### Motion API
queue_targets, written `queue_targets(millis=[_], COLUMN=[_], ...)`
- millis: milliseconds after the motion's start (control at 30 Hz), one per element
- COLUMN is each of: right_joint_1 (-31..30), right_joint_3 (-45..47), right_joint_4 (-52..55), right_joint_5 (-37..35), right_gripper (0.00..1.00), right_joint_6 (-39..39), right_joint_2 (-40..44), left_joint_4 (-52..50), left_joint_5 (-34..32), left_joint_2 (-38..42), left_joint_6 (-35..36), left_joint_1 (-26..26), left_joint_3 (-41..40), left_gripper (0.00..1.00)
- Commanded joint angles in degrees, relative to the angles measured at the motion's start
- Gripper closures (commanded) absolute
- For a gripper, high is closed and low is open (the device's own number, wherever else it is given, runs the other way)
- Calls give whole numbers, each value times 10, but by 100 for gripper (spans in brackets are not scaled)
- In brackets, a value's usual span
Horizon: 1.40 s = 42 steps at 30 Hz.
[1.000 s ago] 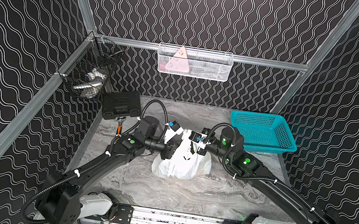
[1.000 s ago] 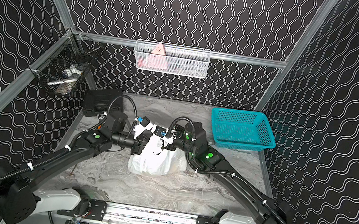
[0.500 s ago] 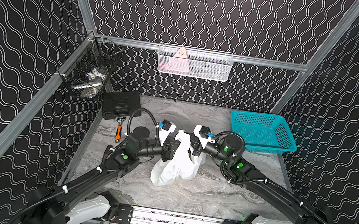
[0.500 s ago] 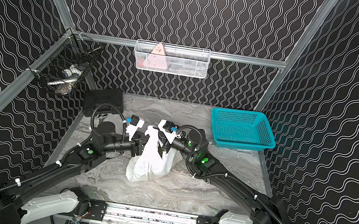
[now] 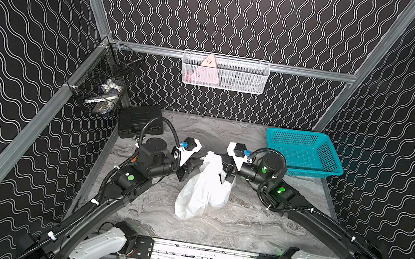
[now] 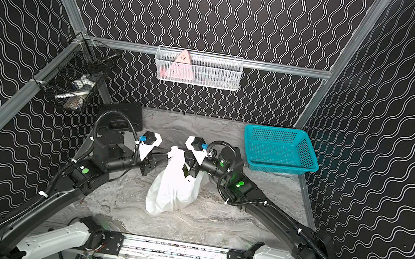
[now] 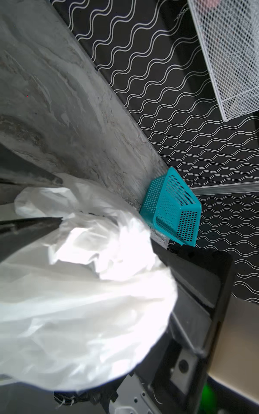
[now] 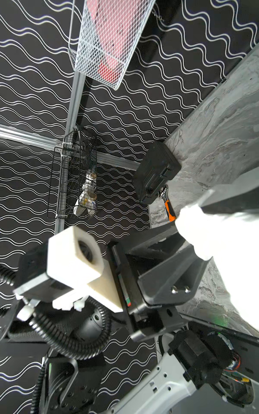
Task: Place the pineapple into a plastic bag & tie a knot
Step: Tie the plastic bag at the center of the board.
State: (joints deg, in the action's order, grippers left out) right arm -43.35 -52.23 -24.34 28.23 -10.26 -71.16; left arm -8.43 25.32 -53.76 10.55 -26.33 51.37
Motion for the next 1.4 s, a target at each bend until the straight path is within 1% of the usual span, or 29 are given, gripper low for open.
queue_targets(millis=[0, 67, 167, 233, 367, 400, 500, 667, 700, 767, 800, 833, 900, 967, 1000, 1033, 1067, 1100, 1133, 1200, 1233, 1267, 1300, 1367], right_joint_1=[0, 0, 0, 0, 0, 1, 0, 0, 0, 0, 0, 0, 2, 6, 9, 11, 11, 11, 12, 13, 13, 13, 12, 7], right_joint_3=[-8, -4, 3, 6, 7, 6, 9, 6, 5, 1, -2, -6, -16, -27, -37, -49, -58, -65, -70, -74, -78, -84, -96, -120], right_joint_4=[-4, -7, -15, -23, -33, -31, -34, -17, -11, 1, 11, 24, 59, 106, 137, 170, 202, 234, 271, 346, 385, 415, 445, 479], right_joint_5=[17, 15, 8, 2, 4, 5, 9, 16, 18, 22, 24, 24, 8, -18, -31, -54, -81, -124, -163, -201, -213, -208, -182, -120], right_gripper=[100, 100, 100, 100, 100, 100, 100, 100, 100, 100, 100, 100, 100, 94, 87, 76, 67, 58, 53, 52, 54, 56, 59, 64], right_joint_6=[4, 7, 14, 17, 22, 22, 27, 22, 20, 18, 14, 9, 2, -12, -19, -24, -26, -20, -15, -33, -32, -25, -15, 29], right_joint_2=[1, 5, 9, 8, 8, 8, 9, 9, 9, 8, 8, 8, 16, 34, 45, 56, 67, 81, 97, 130, 144, 154, 159, 151], left_joint_4=[34, 32, -1, -22, -20, -14, 0, 1, 4, 7, 8, 7, 7, 11, 16, 23, 30, 40, 51, 59, 59, 57, 56, 61], left_joint_5=[13, 44, 92, 109, 92, 88, 85, 107, 109, 108, 106, 102, 98, 101, 103, 104, 102, 100, 101, 103, 106, 108, 112, 114], left_joint_2=[8, 10, 2, -5, -13, -14, -22, -34, -34, -33, -33, -33, -33, -33, -32, -31, -30, -29, -28, -30, -31, -31, -32, -29], left_joint_6=[53, 61, 75, 84, 87, 87, 83, 78, 76, 74, 73, 72, 66, 54, 44, 32, 20, 4, -10, -30, -38, -41, -43, -51], left_joint_1=[0, 0, 0, 0, 0, 0, 0, 0, 0, 0, 0, 0, 0, 0, 0, 0, 0, 0, 0, 0, 0, 0, 0, 0], left_joint_3=[5, 7, 20, 29, 27, 27, 36, 51, 49, 48, 47, 47, 44, 37, 34, 28, 22, 16, 8, 0, -3, -4, -5, -9], left_gripper=[67, 63, 55, 53, 53, 54, 61, 64, 67, 78, 88, 100, 100, 100, 100, 100, 100, 100, 100, 100, 100, 100, 100, 100])
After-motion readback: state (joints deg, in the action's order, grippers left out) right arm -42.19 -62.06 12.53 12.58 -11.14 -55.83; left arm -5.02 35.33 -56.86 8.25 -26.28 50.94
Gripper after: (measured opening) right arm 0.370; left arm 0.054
